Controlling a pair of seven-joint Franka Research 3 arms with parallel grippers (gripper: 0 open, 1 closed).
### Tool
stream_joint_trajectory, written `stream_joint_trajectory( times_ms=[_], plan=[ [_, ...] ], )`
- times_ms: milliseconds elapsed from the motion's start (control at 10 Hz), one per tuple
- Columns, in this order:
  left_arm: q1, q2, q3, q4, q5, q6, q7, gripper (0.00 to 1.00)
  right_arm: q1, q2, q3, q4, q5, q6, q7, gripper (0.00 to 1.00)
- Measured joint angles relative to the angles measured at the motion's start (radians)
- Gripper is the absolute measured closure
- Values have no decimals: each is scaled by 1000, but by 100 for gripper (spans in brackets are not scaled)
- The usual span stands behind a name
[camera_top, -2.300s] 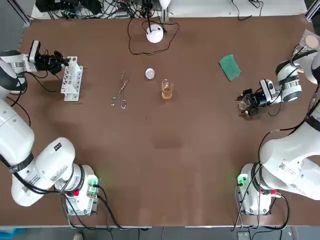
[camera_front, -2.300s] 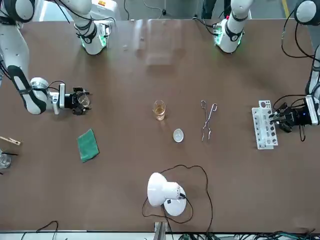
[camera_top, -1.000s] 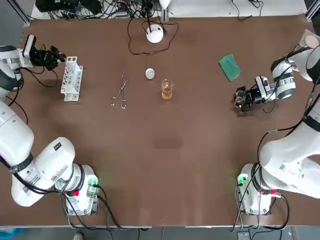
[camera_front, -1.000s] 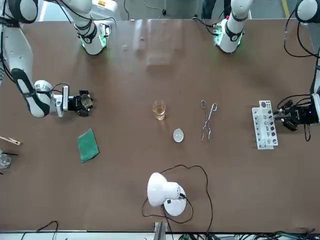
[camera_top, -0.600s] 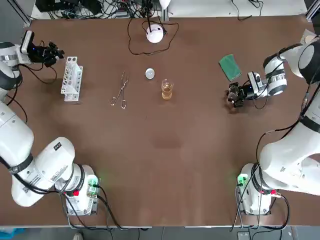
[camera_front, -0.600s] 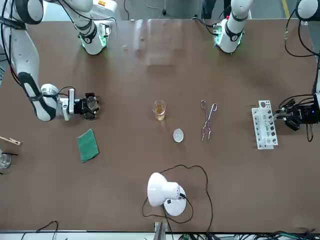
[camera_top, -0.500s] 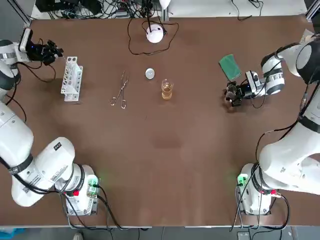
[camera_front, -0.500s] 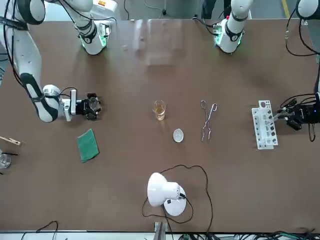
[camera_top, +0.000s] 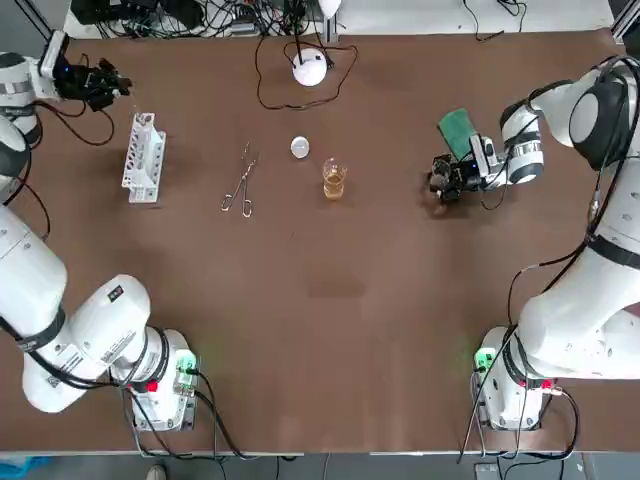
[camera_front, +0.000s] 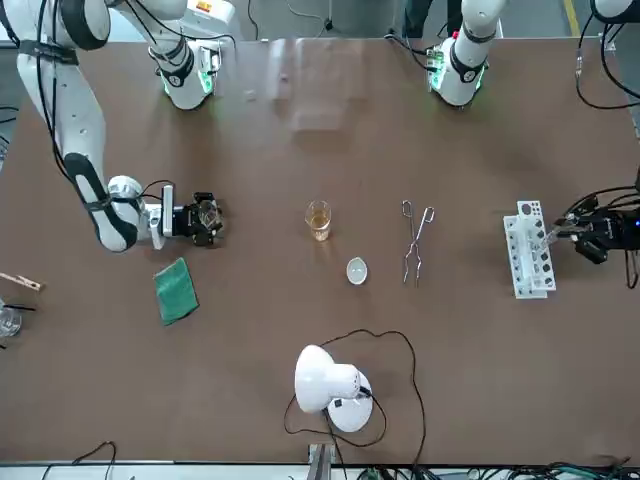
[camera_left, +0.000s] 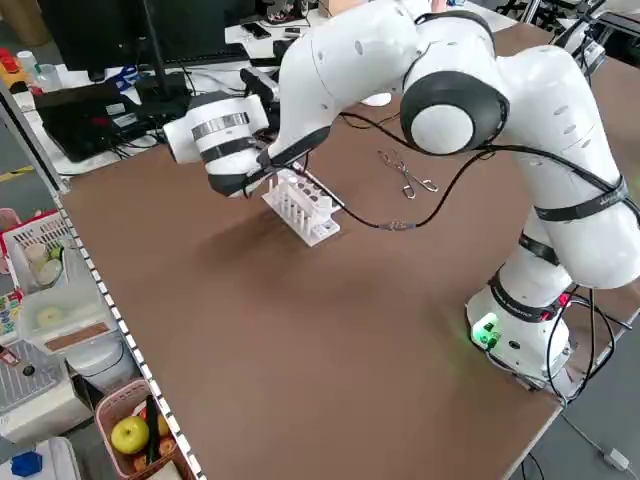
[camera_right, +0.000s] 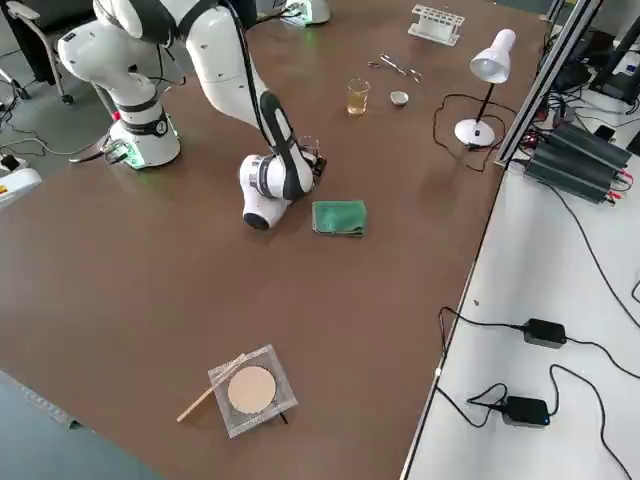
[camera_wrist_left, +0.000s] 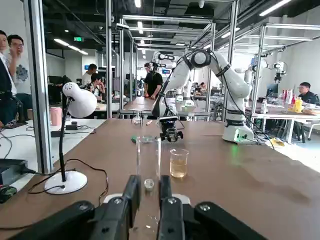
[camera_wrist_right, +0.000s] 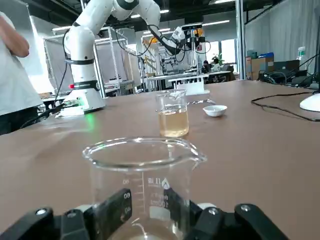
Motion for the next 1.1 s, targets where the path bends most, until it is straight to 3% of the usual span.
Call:
stream_joint_trajectory(
  times_ms=[700,1100],
  plan=[
    [-327,-87,-29,-44,-8,296,-145,79,208,0,-3,-6,271,20,0,62],
    [-503,-159,-28,-194,-93,504,-215,79,306,1,-7,-6,418,38,0,62]
  ],
)
